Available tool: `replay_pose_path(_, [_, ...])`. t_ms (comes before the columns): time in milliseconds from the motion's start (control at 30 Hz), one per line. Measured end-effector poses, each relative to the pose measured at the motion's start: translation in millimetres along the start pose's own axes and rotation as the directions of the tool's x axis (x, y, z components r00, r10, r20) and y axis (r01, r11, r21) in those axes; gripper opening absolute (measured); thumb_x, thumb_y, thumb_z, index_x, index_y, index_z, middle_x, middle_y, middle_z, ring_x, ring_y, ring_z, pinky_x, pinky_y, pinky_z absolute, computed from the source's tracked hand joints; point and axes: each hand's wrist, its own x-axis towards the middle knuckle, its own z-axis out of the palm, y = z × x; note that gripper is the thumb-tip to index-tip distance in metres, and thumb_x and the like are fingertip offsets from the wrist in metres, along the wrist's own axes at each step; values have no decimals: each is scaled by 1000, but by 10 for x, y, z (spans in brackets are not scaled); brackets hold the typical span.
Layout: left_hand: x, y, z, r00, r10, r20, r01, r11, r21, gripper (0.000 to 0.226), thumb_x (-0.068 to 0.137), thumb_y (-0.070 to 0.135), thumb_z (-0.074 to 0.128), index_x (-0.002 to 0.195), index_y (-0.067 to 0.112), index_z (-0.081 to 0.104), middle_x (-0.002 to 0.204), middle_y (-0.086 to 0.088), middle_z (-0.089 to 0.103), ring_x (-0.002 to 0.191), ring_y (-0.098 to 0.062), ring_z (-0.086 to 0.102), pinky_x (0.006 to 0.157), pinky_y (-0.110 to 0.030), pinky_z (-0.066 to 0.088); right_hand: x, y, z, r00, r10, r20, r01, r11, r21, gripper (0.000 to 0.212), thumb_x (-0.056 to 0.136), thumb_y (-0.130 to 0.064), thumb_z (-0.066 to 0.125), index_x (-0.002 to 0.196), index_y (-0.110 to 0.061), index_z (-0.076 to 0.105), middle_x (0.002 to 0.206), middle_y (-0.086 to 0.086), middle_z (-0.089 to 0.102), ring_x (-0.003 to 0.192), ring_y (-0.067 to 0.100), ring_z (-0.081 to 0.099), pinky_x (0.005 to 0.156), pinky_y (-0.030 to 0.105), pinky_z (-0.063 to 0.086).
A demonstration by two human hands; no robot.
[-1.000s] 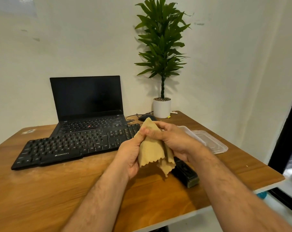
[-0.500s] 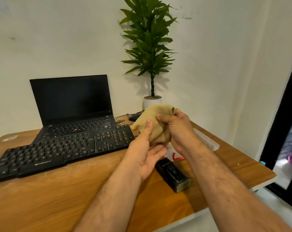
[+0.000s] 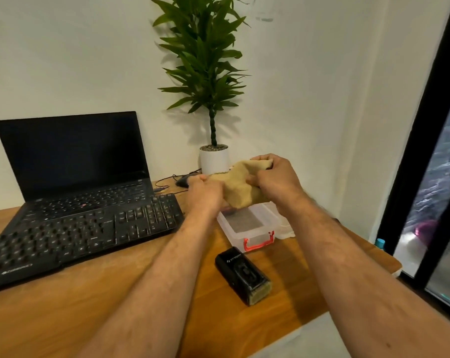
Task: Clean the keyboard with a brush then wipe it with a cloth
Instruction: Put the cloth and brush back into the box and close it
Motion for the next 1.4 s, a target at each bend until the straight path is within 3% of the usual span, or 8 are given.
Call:
replay_pose_path(67, [21,-163,-24,960,276,-38,-253,921,296,46,91,14,62,134,19,46,125,0,55,114,-19,54,92,-34,51,50,6,-12,996,-68,56,79,968,-237,29,84,0,67,99,-25,69,96,-6,65,94,16,61,64,22,48])
replay_pose_path(133, [-16,-330,-22,935,355,23,-340,872,353,41,93,13,60,131,25,51,128,4,56,120,-16,53,104,-41,47,81,-8,20,984,-82,158,143,892,-429,28,84,-4,67,106,-21,70,105,-1,66,93,16,58,62,22,44])
replay_pose_path(267, [-77,-569,2,930,330,160,-366,821,438,28,94,24,62,122,29,62,127,7,58,112,-11,54,99,-31,45,119,-16,181,936,89,341,156,764,-626,51,83,-10,74,131,-16,57,119,4,62,102,19,58,72,28,47])
replay_pose_path(433, [-25,-651,-17,927,345,146,-373,817,440,42,90,27,67,130,31,54,131,10,56,119,-12,53,101,-32,46,111,147,328,914,185,360,140,691,-710,49,80,-20,81,119,-16,51,105,2,59,97,19,57,80,34,50])
replay_pose_path(633, [-29,-676,-55,903,393,171,-424,763,488,32,88,27,63,118,34,66,122,11,61,119,-13,51,102,-39,47,36,199,380,927,-87,365,351,546,-761,50,84,-30,78,125,-21,51,113,1,60,104,21,59,90,39,53])
replay_pose_path(733, [-36,-668,-51,884,433,178,-459,726,512,36,89,26,61,125,30,66,129,9,62,123,-13,51,106,-39,45,3,163,406,905,-237,352,422,408,-810,26,92,-27,66,117,-17,66,112,4,66,102,23,63,86,38,54])
replay_pose_path(967, [-29,-671,-86,892,430,140,-433,724,536,42,96,32,57,137,19,59,141,6,54,126,-10,51,111,-34,41,-3,274,444,916,27,400,360,384,-850,17,98,-13,57,109,-8,67,113,11,67,95,23,61,86,35,53])
replay_pose_path(1400, [-155,-716,-223,910,407,82,-395,787,473,39,102,16,47,140,19,56,145,3,53,133,-10,45,111,-21,26,-38,266,411,923,-25,384,337,535,-775,29,90,-14,65,118,-17,72,119,5,69,108,21,64,98,39,54])
